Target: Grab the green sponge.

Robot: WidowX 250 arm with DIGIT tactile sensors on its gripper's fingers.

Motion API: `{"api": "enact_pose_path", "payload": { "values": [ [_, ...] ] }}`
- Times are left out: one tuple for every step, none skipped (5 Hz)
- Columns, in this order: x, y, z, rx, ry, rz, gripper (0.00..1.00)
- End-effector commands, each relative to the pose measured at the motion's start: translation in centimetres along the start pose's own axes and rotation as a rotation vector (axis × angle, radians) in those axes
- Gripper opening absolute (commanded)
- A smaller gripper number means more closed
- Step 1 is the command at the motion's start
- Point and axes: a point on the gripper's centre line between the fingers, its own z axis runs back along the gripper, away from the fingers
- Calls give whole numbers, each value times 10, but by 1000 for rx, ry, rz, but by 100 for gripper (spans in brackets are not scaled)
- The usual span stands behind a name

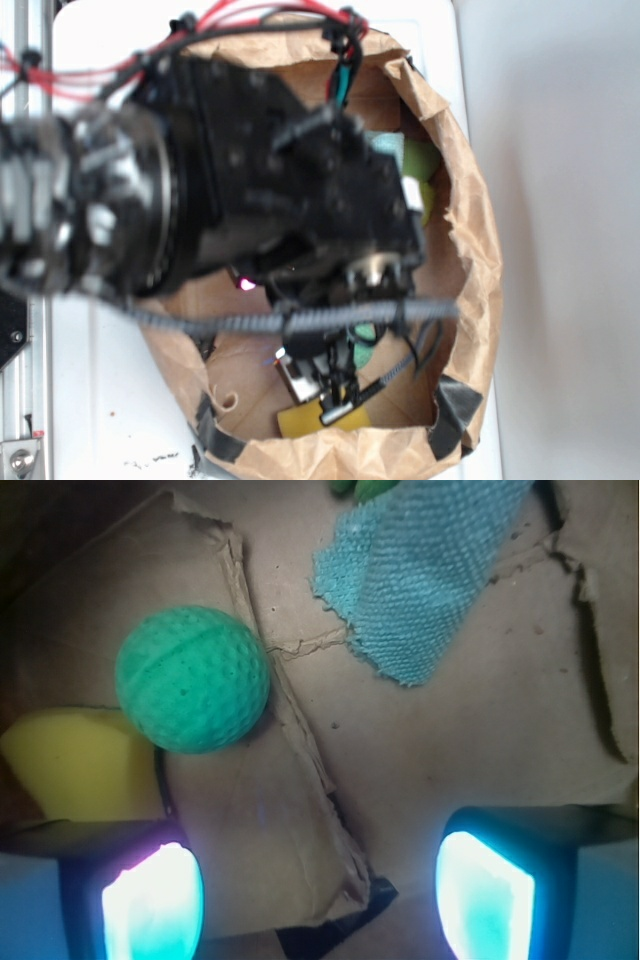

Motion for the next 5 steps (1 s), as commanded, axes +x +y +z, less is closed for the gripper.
{"api": "enact_pose_path", "payload": {
  "values": [
    [-20,-43,-8,-52,-34,-116,100],
    [-21,-56,-9,-73,-44,-147,100],
    [-15,-55,-20,-61,-20,-123,100],
    [-13,-61,-35,-41,4,-124,100],
    [-8,-64,-50,-14,35,-96,100]
  ]
}}
